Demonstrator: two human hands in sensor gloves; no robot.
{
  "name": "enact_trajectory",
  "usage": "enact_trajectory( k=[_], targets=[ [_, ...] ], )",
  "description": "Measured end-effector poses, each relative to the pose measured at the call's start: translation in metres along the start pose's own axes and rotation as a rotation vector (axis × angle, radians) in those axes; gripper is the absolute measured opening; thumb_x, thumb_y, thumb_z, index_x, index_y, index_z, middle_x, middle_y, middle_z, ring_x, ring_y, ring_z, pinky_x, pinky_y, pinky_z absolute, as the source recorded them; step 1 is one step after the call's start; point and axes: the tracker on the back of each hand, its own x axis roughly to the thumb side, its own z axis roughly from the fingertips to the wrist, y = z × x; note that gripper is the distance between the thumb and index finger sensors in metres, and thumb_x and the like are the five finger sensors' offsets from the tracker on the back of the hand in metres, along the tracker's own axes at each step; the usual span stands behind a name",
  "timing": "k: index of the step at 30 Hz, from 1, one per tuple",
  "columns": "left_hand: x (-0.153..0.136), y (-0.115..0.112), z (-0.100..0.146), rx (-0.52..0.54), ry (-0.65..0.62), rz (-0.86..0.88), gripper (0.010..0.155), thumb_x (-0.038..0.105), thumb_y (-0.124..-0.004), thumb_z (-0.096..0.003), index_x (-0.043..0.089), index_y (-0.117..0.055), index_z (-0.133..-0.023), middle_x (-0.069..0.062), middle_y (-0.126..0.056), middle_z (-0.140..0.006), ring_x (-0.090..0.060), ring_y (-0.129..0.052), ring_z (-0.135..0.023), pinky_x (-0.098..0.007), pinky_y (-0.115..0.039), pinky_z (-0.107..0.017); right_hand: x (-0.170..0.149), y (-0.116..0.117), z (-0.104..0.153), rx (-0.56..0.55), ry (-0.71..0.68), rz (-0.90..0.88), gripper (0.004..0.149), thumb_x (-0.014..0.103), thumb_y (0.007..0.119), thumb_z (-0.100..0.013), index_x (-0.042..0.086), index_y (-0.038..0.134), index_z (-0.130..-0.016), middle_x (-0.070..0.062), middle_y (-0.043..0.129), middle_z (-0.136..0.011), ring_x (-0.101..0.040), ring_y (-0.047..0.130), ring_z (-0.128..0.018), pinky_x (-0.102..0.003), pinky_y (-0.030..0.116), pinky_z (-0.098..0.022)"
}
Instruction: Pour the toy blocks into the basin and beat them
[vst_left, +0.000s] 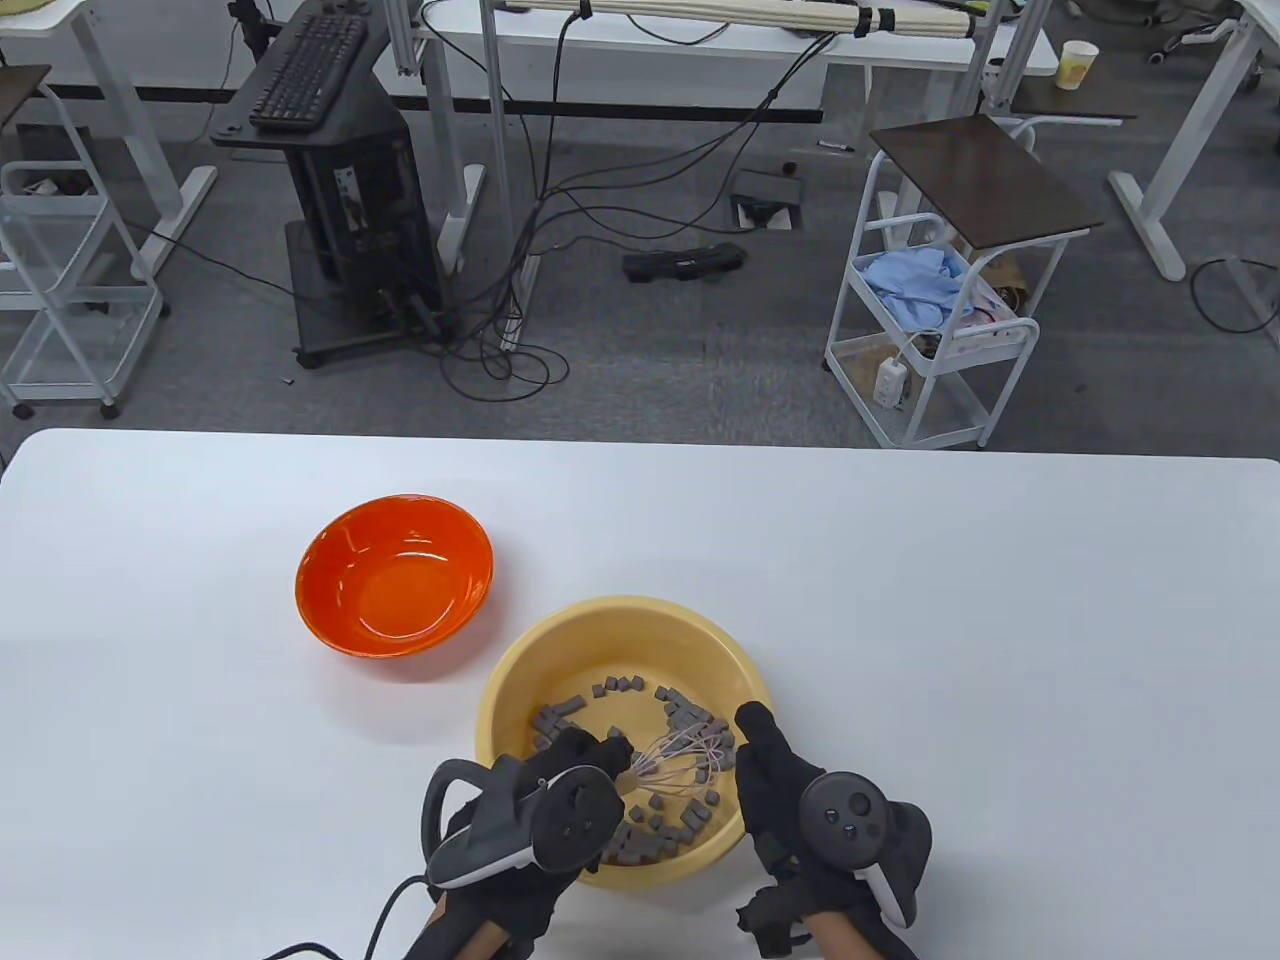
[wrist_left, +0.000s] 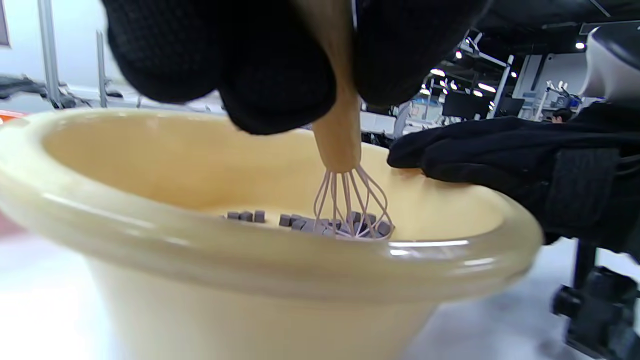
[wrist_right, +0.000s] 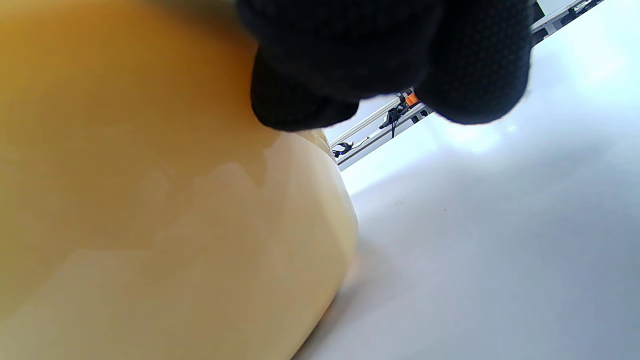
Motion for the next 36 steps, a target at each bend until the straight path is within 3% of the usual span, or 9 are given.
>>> enact_trajectory(
  k=[3,10,20,27,36],
  targets=[
    [0.007,-0.003,0.001,0.055,0.041,-0.123,0.050,0.034,-0.080,-0.0612,0.012,-0.070,-0.106,-0.022,-0.082,-0.097,-0.010,-0.102,-0.054,-0.037,-0.092,-0.047,0.000,0.000,0.000,0.000,0.000,0.000,0.042,0.035,0.064,-0.071,0.017,0.063,-0.109,-0.016,0.091,-0.057,-0.018,0.090,-0.023,-0.054,0.081,-0.049],
    [0.010,-0.006,0.000,0.109,0.085,-0.211,0.047,0.033,-0.080,-0.0611,0.013,-0.074,-0.103,-0.022,-0.085,-0.094,-0.012,-0.106,-0.062,-0.039,-0.093,-0.051,0.000,0.000,0.000,0.001,-0.002,0.000,0.042,0.035,0.064,-0.071,0.017,0.062,-0.109,-0.016,0.091,-0.057,-0.018,0.090,-0.023,-0.054,0.081,-0.049],
    [-0.003,0.008,0.006,0.134,0.240,-0.302,0.039,0.035,-0.082,-0.0593,0.015,-0.086,-0.093,-0.023,-0.091,-0.089,-0.004,-0.099,-0.030,-0.031,-0.092,-0.028,0.000,0.000,0.000,0.002,-0.002,0.003,0.042,0.035,0.064,-0.071,0.017,0.062,-0.109,-0.016,0.091,-0.057,-0.018,0.090,-0.022,-0.053,0.081,-0.049],
    [0.000,0.023,0.014,0.073,0.285,-0.348,0.037,0.037,-0.081,-0.0591,0.017,-0.088,-0.090,-0.020,-0.093,-0.087,-0.001,-0.096,-0.024,-0.029,-0.091,-0.023,0.000,0.000,0.000,0.001,-0.001,0.004,0.042,0.035,0.064,-0.071,0.017,0.063,-0.109,-0.016,0.091,-0.057,-0.017,0.090,-0.022,-0.054,0.081,-0.049],
    [0.002,0.042,0.027,0.059,0.236,-0.297,0.035,0.040,-0.080,-0.0593,0.016,-0.093,-0.082,-0.018,-0.099,-0.074,0.000,-0.095,-0.018,-0.027,-0.091,-0.021,0.000,0.000,0.000,-0.002,-0.001,0.005,0.042,0.035,0.064,-0.071,0.017,0.063,-0.109,-0.016,0.091,-0.057,-0.017,0.089,-0.022,-0.053,0.081,-0.049]
  ],
)
